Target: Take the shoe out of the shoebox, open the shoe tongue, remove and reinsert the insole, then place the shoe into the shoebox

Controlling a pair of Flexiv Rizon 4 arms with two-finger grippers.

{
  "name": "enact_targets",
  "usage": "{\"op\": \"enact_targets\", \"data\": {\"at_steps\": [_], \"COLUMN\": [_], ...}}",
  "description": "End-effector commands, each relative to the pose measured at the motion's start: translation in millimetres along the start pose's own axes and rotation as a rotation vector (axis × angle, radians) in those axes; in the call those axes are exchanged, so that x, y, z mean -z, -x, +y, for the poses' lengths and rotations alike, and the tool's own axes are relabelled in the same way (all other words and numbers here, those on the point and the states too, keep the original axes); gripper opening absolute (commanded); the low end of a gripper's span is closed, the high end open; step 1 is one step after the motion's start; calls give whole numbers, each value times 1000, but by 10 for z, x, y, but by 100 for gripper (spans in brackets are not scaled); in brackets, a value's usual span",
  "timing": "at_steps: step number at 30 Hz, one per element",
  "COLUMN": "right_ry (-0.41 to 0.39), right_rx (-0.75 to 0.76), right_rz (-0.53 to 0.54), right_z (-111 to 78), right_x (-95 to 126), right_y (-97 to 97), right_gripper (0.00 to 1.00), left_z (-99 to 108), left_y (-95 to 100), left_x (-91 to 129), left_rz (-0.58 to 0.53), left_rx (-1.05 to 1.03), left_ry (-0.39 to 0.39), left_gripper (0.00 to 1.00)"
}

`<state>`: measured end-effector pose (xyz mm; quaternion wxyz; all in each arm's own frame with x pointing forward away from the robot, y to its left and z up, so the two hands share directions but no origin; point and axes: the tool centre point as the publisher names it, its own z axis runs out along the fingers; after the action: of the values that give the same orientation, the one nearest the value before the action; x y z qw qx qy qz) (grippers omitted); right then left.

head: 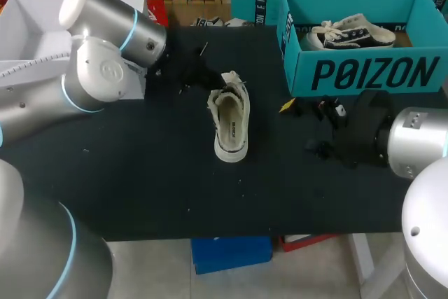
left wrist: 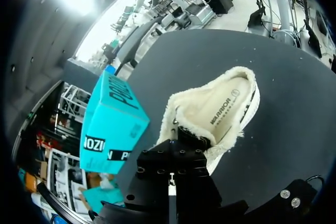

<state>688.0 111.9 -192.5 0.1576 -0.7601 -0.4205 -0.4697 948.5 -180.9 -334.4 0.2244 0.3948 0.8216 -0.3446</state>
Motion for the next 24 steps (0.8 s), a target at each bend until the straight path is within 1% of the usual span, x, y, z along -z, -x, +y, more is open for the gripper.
{"op": "enact_targets", "data": {"at_steps": [1, 16, 24], "right_ry": [-74, -74, -74], "right_rx": [-13, -13, -13], "right_rz": [15, 15, 15], "right_z": [11, 11, 11], "right_x": [40, 40, 40], "right_y": [71, 71, 71], "right_gripper": [100, 100, 100], "left_z": [33, 14, -20], "left_y": [39, -113, -147], "left_x": [-102, -217, -318], "left_rz": [11, 47, 68], "left_rx": [-2, 25, 34], "left_ry": [-7, -25, -37], "left_gripper": [0, 0, 0]}}
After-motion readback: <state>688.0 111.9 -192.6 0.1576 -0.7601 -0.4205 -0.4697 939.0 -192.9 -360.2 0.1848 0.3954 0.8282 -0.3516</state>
